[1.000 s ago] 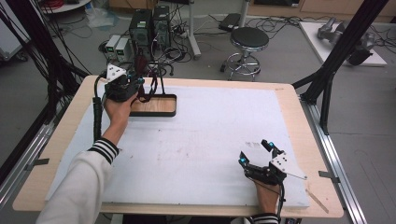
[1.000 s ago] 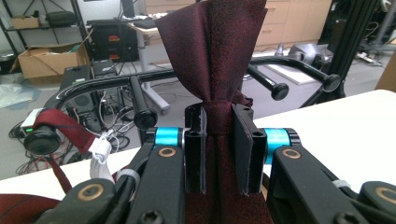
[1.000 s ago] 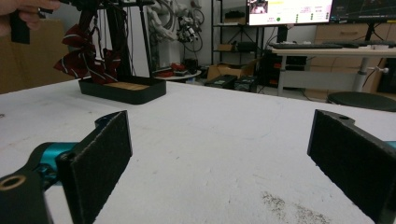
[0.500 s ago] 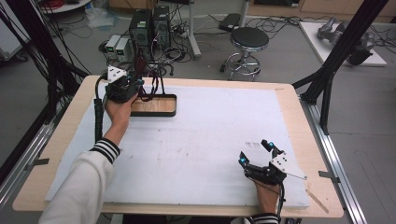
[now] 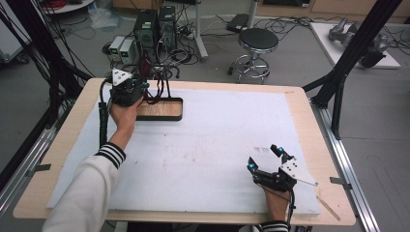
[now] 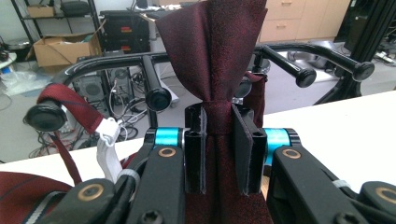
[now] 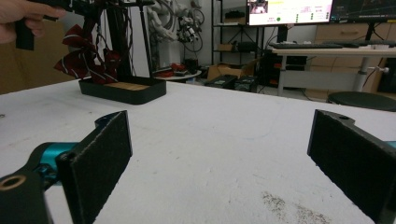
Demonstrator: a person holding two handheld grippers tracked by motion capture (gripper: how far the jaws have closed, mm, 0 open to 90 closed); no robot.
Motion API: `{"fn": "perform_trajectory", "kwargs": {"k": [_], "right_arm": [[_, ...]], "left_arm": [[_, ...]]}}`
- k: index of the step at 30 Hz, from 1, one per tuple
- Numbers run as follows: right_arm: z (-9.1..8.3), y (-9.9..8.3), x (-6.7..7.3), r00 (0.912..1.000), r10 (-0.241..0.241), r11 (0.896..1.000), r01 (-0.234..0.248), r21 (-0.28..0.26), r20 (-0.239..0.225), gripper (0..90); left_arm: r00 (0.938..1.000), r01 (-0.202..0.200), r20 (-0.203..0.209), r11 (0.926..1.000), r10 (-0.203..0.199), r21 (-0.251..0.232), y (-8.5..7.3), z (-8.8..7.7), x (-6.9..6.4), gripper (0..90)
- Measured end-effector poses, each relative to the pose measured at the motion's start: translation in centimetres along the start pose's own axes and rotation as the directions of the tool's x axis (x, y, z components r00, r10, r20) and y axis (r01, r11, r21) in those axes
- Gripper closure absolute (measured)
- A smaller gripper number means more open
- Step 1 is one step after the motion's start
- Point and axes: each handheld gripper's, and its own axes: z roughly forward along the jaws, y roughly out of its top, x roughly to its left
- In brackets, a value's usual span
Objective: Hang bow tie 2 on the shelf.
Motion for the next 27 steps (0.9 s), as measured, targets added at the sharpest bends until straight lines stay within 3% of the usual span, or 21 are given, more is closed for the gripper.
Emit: {"fn": "perform_trajectory", "kwargs": {"k": [15,27], "right_arm": [[0.01,0.01,-0.02,1.0000,-0.004,1.000,0.004,-0.002,0.002,5.6],[0.01,0.01,0.00,1.0000,-0.005,1.000,0.005,-0.002,0.001,5.6]], "left_arm": [[0.9997,0.007,-0.024,0.9997,-0.007,0.025,-0.30,0.58,0.17,75.6],[0.9994,0.032,-0.016,0.9979,-0.031,0.056,-0.55,0.86,0.26,71.2]]}}
